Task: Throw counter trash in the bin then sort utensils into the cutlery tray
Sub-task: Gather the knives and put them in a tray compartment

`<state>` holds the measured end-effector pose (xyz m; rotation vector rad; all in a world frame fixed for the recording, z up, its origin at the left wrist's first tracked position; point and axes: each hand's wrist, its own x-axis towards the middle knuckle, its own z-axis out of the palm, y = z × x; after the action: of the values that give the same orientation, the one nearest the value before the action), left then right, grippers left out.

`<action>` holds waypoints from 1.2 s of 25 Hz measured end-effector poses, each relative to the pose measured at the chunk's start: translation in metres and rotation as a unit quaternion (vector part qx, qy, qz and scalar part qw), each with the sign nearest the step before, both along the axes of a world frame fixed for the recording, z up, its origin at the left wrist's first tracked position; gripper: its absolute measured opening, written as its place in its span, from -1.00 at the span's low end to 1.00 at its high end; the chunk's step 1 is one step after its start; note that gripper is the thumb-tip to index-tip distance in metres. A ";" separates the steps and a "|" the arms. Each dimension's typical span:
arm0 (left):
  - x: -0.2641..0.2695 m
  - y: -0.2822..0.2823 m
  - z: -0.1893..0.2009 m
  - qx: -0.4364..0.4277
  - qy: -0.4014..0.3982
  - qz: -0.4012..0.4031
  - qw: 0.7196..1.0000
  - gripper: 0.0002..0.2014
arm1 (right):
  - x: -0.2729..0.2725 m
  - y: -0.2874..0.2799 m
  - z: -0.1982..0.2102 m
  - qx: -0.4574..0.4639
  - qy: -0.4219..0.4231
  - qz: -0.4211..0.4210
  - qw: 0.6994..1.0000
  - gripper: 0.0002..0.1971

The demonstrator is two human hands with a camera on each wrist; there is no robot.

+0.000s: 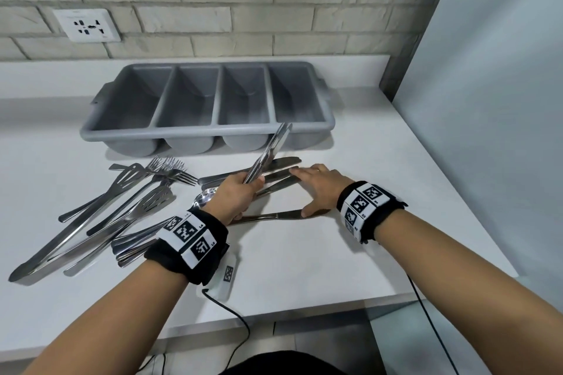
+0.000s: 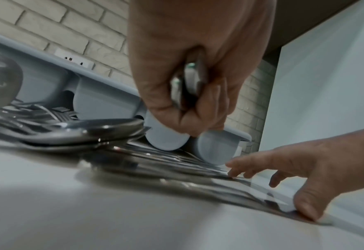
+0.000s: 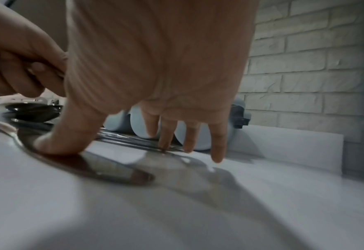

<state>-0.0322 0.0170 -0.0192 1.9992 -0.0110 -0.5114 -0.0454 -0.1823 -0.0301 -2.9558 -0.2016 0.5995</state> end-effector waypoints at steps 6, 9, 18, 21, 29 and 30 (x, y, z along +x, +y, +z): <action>0.004 0.007 -0.005 0.031 -0.021 -0.001 0.999 -0.78 | -0.006 0.000 -0.009 0.043 -0.011 -0.085 0.995 -0.65; 0.003 0.007 -0.004 0.062 -0.055 -0.025 0.996 -0.74 | -0.010 -0.003 -0.009 0.014 -0.008 -0.074 0.997 -0.85; -0.002 -0.001 0.004 0.185 -0.164 -0.146 0.958 -0.77 | -0.019 -0.017 0.006 0.008 0.003 -0.063 0.998 -0.89; 0.002 -0.010 0.012 0.232 -0.215 -0.174 0.933 -0.70 | -0.018 -0.021 0.037 0.017 -0.058 -0.033 0.998 -0.87; 0.001 -0.027 0.011 -0.144 0.009 -0.183 0.973 -0.74 | -0.001 -0.019 0.101 -0.036 -0.157 0.069 0.985 -0.86; -0.001 -0.027 0.010 -0.173 0.041 -0.170 0.969 -0.75 | 0.001 -0.020 0.104 -0.024 -0.134 0.057 0.989 -0.86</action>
<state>-0.0330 -0.0100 -0.0089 1.6361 -0.3741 -0.7545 -0.0446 -0.2026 0.0743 -3.0801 -0.3868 0.2193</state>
